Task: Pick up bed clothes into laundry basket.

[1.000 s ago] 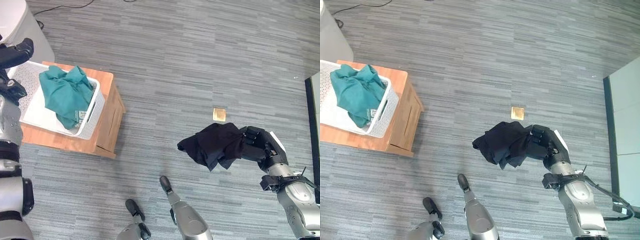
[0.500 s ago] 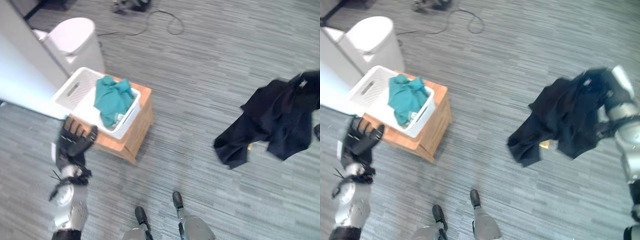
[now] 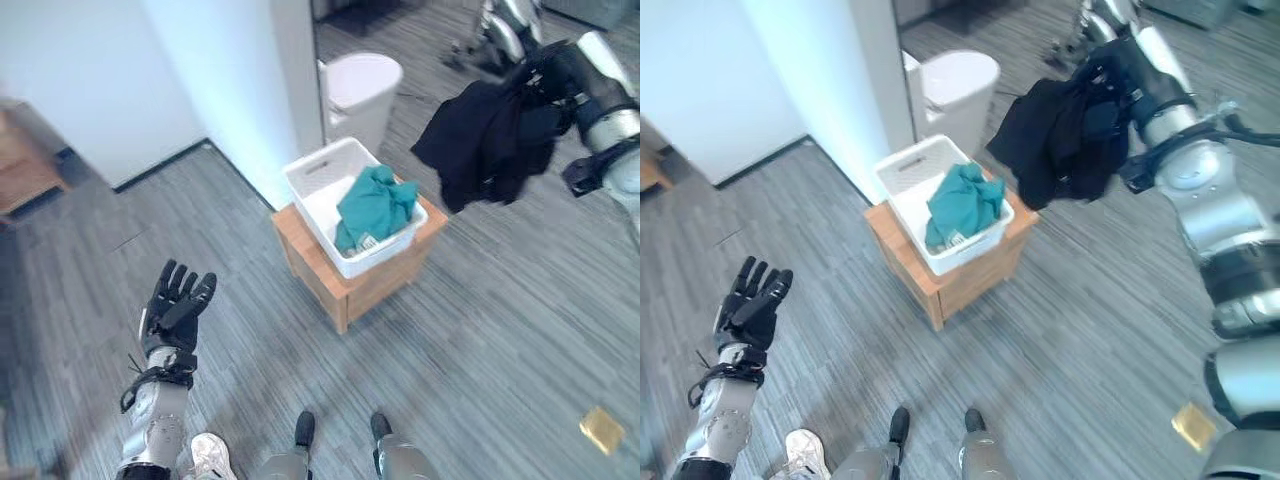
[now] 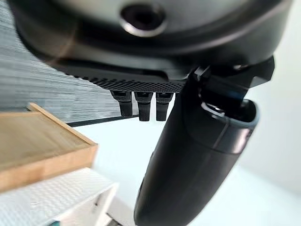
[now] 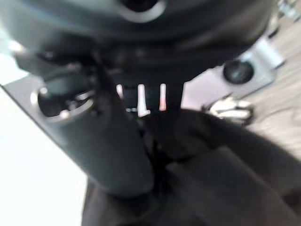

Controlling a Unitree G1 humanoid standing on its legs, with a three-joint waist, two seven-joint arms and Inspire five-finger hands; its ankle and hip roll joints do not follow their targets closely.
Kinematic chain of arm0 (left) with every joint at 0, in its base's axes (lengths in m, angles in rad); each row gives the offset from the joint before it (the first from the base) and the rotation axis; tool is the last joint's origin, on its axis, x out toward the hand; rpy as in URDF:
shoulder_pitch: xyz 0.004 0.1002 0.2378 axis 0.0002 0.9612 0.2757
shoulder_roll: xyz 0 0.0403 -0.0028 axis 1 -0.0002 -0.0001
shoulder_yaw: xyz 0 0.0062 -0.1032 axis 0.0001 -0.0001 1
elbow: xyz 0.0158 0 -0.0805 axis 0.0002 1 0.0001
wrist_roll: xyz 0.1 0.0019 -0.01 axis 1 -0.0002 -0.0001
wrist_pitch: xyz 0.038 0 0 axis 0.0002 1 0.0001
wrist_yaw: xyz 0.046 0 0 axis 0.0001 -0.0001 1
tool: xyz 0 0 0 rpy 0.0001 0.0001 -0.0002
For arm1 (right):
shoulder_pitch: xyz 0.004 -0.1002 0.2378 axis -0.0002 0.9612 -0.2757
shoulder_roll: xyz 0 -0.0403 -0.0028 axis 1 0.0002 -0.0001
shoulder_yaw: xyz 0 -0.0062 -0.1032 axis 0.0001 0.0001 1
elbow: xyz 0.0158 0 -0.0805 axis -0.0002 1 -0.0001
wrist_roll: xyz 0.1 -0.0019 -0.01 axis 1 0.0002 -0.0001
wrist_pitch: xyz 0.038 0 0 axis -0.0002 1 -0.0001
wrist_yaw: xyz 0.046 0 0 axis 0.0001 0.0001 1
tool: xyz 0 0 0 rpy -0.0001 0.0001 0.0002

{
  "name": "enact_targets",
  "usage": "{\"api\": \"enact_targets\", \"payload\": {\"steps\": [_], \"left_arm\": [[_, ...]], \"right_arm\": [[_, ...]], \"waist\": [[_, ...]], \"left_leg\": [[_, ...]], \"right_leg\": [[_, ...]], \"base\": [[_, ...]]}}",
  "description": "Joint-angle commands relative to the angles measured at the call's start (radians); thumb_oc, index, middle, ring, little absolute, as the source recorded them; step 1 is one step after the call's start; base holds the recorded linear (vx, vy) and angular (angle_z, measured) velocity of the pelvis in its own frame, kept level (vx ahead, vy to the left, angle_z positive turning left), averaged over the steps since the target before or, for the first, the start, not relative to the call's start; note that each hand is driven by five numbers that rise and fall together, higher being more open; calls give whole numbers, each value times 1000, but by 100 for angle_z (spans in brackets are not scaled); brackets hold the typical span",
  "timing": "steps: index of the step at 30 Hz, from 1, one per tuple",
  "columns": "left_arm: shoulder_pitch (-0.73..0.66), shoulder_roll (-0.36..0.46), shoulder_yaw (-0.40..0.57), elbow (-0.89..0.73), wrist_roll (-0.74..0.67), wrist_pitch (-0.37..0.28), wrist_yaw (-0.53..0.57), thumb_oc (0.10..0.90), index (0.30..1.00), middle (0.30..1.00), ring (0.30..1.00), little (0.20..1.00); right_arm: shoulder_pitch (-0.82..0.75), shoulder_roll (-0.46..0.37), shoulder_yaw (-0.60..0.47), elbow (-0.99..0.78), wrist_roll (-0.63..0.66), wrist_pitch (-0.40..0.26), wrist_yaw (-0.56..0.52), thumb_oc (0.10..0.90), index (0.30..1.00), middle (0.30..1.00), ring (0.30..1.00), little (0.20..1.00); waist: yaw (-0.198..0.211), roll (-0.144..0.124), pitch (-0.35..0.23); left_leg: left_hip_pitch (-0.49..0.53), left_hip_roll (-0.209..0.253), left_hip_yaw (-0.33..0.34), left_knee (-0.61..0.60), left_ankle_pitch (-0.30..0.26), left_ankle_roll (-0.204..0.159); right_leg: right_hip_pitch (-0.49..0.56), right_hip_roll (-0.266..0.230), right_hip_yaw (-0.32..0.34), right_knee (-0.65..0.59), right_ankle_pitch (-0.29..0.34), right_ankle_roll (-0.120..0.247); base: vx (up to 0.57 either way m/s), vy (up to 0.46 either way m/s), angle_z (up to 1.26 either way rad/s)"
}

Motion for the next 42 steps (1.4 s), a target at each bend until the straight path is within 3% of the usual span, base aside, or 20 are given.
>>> {"api": "enact_targets", "payload": {"steps": [1, 3, 4, 5, 7, 16, 28, 42], "left_arm": [[-1, 36, -55, -34, -21, -66, -58, 800, 900, 900, 900, 900], [1, 27, -70, -21, -26, -63, -56, 800, 900, 900, 900, 900], [-3, 21, -90, -5, -31, -49, -43, 800, 900, 900, 900, 900], [10, 17, -111, 15, -30, -29, -32, 800, 900, 900, 900, 900], [30, 31, -117, 1, 3, -21, -34, 800, 900, 900, 900, 900], [71, 29, -101, -8, 17, -26, -13, 800, 900, 900, 900, 900], [91, 31, -77, 12, 32, -36, 5, 800, 900, 900, 900, 900], [100, 25, -59, 21, 41, -48, 29, 800, 900, 900, 900, 900]], "right_arm": [[-382, 190, 40, 144, -53, -79, -127, 400, 300, 300, 300, 300], [-398, 206, 51, 161, -84, -71, -139, 400, 300, 300, 300, 300], [-400, 194, 55, 154, -133, -61, -146, 400, 300, 300, 300, 300], [-394, 217, 71, 146, -223, -36, -154, 400, 300, 300, 300, 300], [-414, 263, 99, 147, -294, -23, -169, 400, 300, 300, 300, 300], [-492, 337, 113, 177, -361, -4, -232, 400, 300, 300, 300, 300], [-562, 292, 164, 198, -351, 6, -247, 400, 300, 300, 300, 300], [-538, 310, 150, 177, -356, 17, -255, 400, 300, 300, 300, 300]], "waist": [[19, -139, -135], [11, -142, -136], [-7, -147, -134], [-28, -156, -134], [-34, -152, -143], [-54, -134, -178], [-62, -144, -187], [-73, -109, -175]], "left_leg": [[83, -64, 27, 122, -184, -83], [72, -59, 42, 135, -174, -87], [58, -29, 140, 148, -151, -87], [48, 11, 285, 135, -136, -88], [54, -10, 250, 102, -151, -89], [90, -15, 267, -16, -121, -79], [85, -23, 279, -18, -137, -74], [67, -29, 294, -18, -139, -74]], "right_leg": [[119, -89, 4, -262, 107, 52], [140, -90, -15, -273, 104, 44], [161, -102, -57, -281, 97, 39], [178, -116, -99, -295, 96, 38], [187, -114, -100, -321, 102, 42], [192, -113, -119, -357, 105, 53], [184, -119, -107, -360, 111, 63], [156, -132, -89, -367, 119, 73]], "base": [[110, -313, 72], [23, -181, 77], [-58, -135, 87], [-56, -135, 96], [10, -57, 95], [64, 22, 29], [30, 28, -2], [11, 8, -6]]}}
